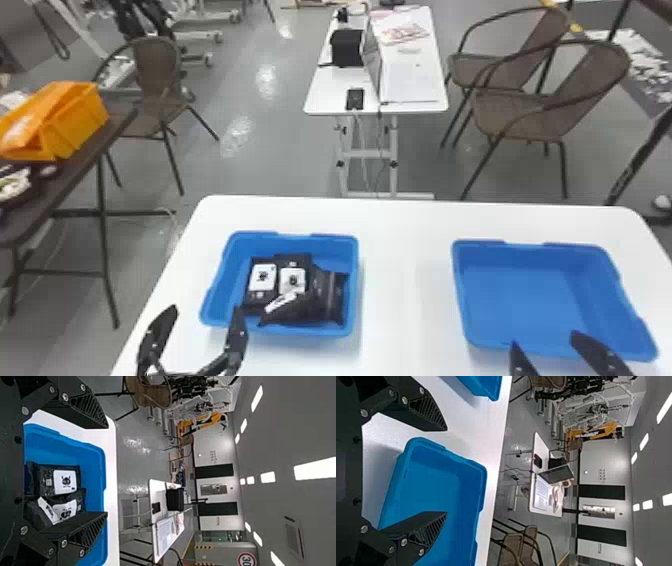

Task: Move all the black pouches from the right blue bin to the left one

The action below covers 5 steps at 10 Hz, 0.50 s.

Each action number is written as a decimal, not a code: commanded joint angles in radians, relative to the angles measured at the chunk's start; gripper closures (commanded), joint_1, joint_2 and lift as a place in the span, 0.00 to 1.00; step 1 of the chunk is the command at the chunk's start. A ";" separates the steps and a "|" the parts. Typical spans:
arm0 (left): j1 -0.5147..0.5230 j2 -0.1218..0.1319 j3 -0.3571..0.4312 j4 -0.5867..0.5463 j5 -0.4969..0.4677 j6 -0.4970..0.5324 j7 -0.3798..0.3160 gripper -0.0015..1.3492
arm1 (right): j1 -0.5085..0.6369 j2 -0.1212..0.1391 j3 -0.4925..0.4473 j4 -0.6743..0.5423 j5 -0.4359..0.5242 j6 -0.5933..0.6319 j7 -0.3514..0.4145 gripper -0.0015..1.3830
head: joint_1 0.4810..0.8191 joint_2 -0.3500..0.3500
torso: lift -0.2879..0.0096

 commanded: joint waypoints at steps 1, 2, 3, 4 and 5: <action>0.000 -0.003 0.000 0.000 0.000 0.000 0.000 0.20 | 0.000 0.001 -0.001 0.001 -0.001 -0.001 0.000 0.21 | 0.63 0.68 | 1.00; 0.000 -0.003 0.000 -0.002 0.000 0.000 0.000 0.20 | 0.000 0.001 -0.001 0.002 -0.002 -0.003 0.000 0.21 | 0.63 0.68 | 1.00; 0.000 -0.003 0.000 -0.002 -0.002 0.000 0.000 0.20 | 0.000 0.001 0.001 0.004 -0.004 -0.006 0.000 0.21 | 0.63 0.68 | 1.00; 0.000 -0.003 0.000 -0.002 -0.002 0.000 0.000 0.20 | 0.000 0.001 0.001 0.004 -0.004 -0.006 0.000 0.21 | 0.63 0.68 | 1.00; 0.000 -0.003 0.000 -0.002 -0.002 0.000 0.000 0.20 | 0.000 0.001 -0.001 0.004 -0.004 -0.007 0.000 0.21 | 0.63 0.68 | 1.00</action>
